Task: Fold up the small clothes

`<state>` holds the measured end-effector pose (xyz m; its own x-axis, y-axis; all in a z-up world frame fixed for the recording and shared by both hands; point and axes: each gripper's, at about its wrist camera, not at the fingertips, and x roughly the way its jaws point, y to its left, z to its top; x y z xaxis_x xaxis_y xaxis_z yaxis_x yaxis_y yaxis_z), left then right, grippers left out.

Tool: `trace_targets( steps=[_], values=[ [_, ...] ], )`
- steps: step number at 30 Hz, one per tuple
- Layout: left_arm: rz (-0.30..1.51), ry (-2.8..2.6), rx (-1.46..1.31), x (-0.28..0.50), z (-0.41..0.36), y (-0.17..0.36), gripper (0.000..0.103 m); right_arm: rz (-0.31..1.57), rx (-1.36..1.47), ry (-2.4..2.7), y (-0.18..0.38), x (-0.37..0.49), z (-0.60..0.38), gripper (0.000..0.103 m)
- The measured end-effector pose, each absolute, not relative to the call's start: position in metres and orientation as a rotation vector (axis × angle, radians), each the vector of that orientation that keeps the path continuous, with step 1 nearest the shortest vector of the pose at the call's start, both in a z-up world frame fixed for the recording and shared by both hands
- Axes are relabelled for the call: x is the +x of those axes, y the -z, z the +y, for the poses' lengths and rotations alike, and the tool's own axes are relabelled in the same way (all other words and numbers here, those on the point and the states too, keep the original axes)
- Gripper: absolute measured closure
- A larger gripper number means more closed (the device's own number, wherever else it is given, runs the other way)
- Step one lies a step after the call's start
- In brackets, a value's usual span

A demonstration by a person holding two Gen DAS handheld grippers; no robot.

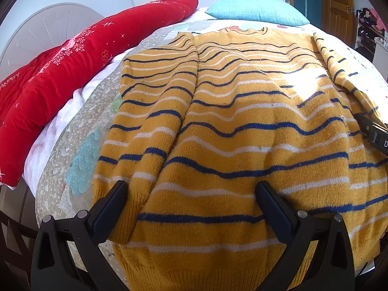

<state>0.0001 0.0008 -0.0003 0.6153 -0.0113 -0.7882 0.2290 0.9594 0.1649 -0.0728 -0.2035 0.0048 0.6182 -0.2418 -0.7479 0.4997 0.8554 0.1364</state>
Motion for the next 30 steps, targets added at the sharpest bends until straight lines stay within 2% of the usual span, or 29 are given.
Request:
trace_targets(
  steps=[30],
  values=[
    [0.858,0.157,0.223,-0.0051,0.0039,-0.0008,0.0,0.801,0.348,0.435,-0.0045,-0.0727,-0.2047,0.0]
  ],
)
